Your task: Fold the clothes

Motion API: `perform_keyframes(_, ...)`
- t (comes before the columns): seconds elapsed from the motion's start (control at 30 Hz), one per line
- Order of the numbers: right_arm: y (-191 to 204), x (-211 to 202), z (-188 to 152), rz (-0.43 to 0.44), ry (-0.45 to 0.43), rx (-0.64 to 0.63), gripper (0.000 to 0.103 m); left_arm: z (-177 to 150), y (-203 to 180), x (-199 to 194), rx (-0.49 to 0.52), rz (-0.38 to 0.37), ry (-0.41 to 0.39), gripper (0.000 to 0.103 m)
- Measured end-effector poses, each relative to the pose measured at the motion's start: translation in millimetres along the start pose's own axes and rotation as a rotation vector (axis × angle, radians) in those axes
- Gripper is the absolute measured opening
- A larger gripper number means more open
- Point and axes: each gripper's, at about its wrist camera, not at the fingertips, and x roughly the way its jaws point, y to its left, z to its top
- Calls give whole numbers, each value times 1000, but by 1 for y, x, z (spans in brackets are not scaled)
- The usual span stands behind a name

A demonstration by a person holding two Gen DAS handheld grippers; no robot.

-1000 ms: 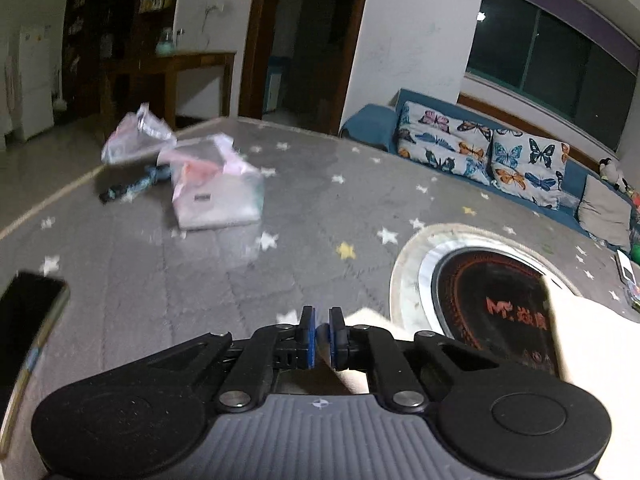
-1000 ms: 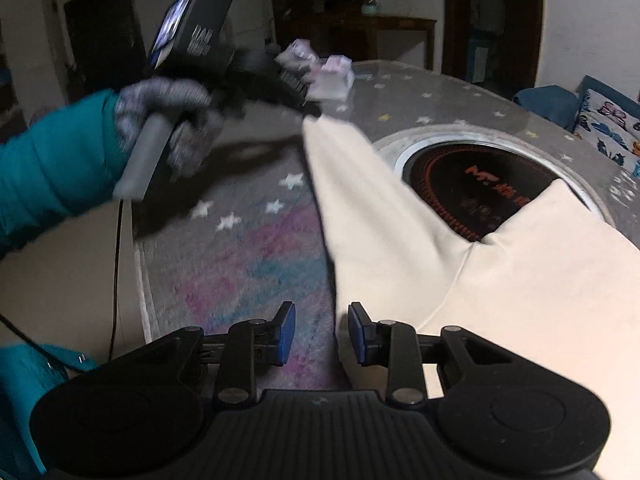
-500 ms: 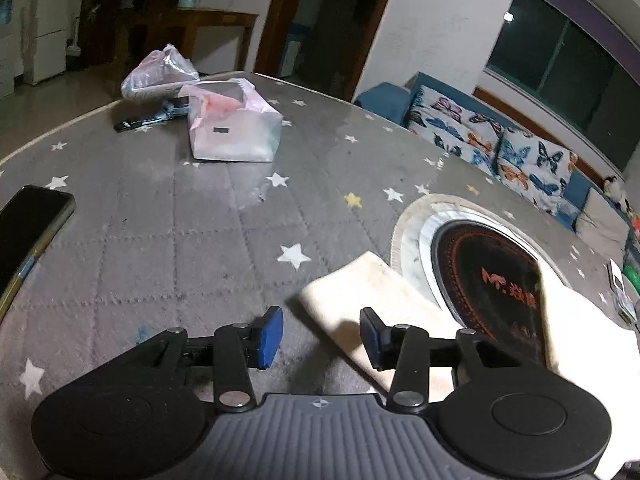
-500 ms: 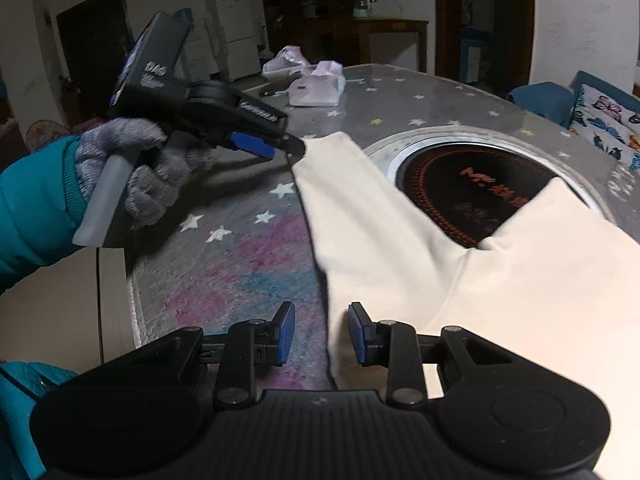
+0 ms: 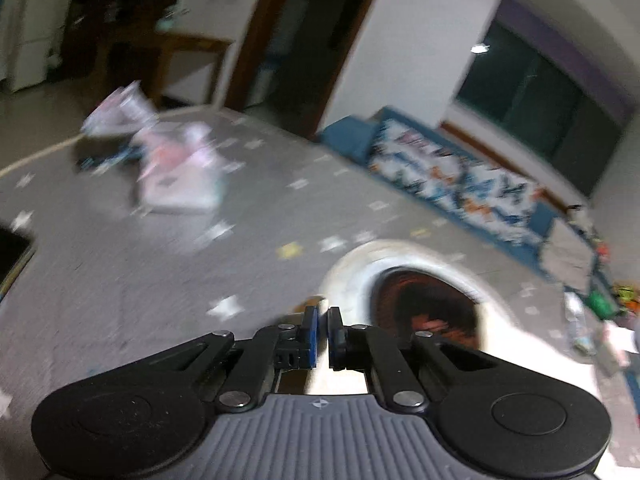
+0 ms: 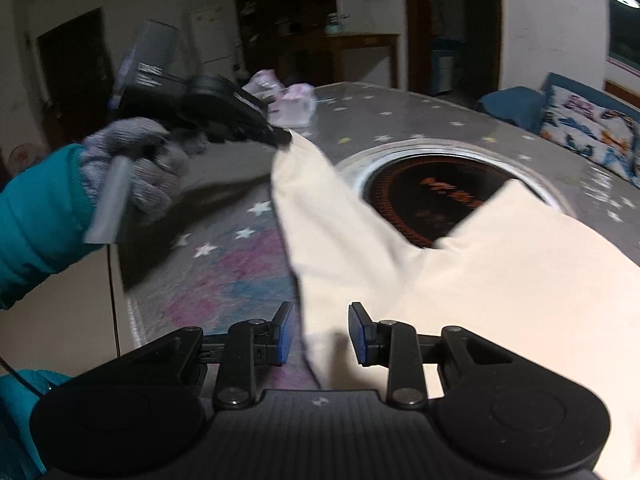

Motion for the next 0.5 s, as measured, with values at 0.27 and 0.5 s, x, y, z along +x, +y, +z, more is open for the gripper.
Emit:
perform_keyframes(0.27, -38, -39, -19, -135, -56, 121, 30, 11, -88, -44, 91, -283, -47, 5)
perform_keyframes(0.5, -77, -65, -41, -252, -97, 252, 30, -37, -168, -64, 261, -567, 36, 10)
